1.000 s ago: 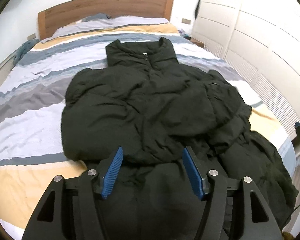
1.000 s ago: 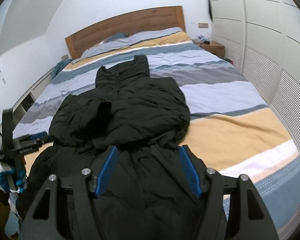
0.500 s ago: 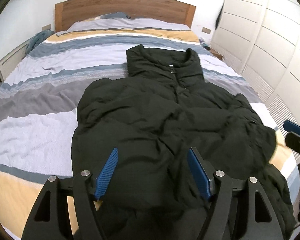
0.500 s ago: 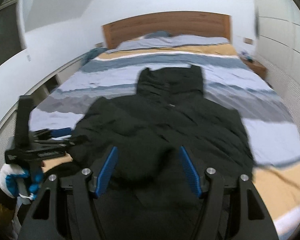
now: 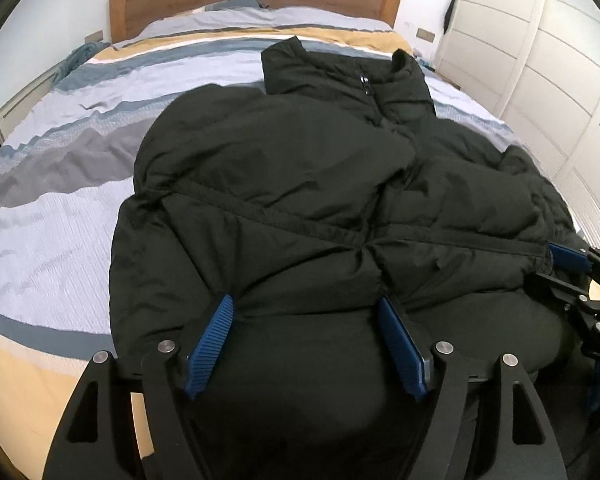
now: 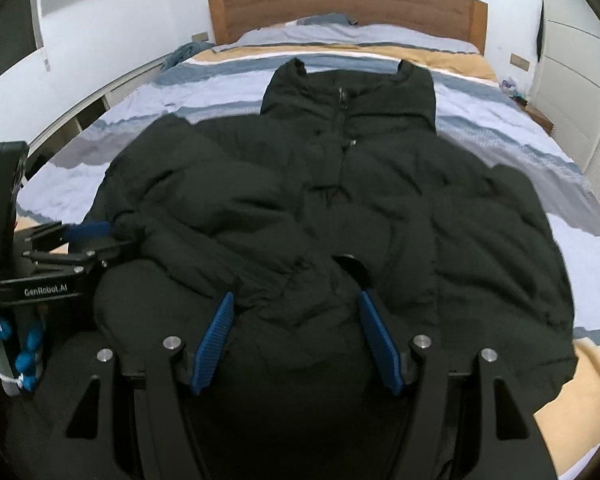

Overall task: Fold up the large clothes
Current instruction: 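Move both grippers down to the coat hem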

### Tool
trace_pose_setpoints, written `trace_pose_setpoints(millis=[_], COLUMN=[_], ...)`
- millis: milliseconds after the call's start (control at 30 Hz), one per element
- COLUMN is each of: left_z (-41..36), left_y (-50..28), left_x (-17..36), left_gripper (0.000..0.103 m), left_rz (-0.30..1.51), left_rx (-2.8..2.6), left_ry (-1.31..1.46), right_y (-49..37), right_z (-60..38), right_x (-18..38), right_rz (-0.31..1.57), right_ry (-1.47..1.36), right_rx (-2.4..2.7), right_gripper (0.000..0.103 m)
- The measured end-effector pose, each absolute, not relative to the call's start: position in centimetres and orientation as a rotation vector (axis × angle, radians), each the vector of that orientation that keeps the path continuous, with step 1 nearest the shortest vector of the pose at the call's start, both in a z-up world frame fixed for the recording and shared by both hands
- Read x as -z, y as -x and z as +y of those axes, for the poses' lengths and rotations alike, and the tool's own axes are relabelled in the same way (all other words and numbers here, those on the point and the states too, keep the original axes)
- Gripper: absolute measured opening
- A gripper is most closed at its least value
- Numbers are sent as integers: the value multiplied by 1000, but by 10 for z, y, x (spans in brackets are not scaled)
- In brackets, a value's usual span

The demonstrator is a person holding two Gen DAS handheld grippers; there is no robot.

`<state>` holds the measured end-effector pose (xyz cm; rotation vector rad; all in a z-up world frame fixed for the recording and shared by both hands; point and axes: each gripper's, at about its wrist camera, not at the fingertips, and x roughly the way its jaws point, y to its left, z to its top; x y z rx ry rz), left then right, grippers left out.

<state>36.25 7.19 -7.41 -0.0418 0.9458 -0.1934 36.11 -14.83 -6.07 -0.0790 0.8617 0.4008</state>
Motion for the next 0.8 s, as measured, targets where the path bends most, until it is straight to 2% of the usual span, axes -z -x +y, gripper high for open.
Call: trace_pose_setpoints(millis=[233, 467, 667, 800], left_z=[67, 67, 68, 68], left_y=[-344, -306, -277, -271], left_x=[70, 43, -4, -60], left_gripper=[74, 75, 75, 75], left_rz=[990, 1002, 961, 920], left_rx=[181, 168, 137, 127], left_ry=[11, 5, -45, -144], right_y=[-339, -306, -265, -247], right_z=[-159, -159, -176, -190], right_x=[67, 65, 53, 24], right_rz=[896, 966, 984, 942], right_ry=[64, 138, 136, 141], right_rx=[-383, -337, -301, -291], right_gripper=[63, 63, 63, 63])
